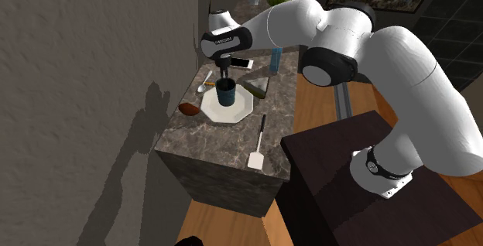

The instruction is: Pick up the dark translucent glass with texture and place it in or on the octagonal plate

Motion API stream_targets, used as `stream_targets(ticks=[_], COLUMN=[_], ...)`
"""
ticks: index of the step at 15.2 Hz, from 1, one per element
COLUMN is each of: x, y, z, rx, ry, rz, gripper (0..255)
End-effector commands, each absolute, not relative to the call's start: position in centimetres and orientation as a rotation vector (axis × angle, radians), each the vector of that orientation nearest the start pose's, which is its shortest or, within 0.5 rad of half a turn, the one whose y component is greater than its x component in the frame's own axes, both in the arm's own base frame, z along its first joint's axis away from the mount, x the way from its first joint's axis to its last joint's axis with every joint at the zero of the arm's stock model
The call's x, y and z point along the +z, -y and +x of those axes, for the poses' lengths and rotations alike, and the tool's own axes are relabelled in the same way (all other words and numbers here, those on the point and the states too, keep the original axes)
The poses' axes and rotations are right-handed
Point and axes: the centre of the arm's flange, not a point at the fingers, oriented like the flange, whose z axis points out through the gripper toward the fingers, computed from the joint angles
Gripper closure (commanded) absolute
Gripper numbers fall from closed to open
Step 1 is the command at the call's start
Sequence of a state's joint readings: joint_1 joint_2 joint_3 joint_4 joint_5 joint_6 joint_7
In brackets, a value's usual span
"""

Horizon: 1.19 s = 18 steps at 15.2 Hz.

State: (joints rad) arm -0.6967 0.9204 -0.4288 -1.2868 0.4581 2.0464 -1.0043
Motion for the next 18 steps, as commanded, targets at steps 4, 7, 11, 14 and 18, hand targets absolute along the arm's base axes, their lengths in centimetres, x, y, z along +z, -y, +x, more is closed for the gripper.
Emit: stream_targets(ticks=[4,7,11,14,18], x=[20.7,20.7,20.7,20.7,25.6], y=[61.6,61.6,61.6,61.6,62.1], z=[40.7,40.7,40.7,40.7,40.6], rx=[-0.016,-0.016,-0.016,-0.016,-0.016], ry=[-0.319,-0.319,-0.319,-0.319,-0.319], rz=[-3.034,-3.034,-3.034,-3.034,-3.034], gripper=[255,255,0,0,0])
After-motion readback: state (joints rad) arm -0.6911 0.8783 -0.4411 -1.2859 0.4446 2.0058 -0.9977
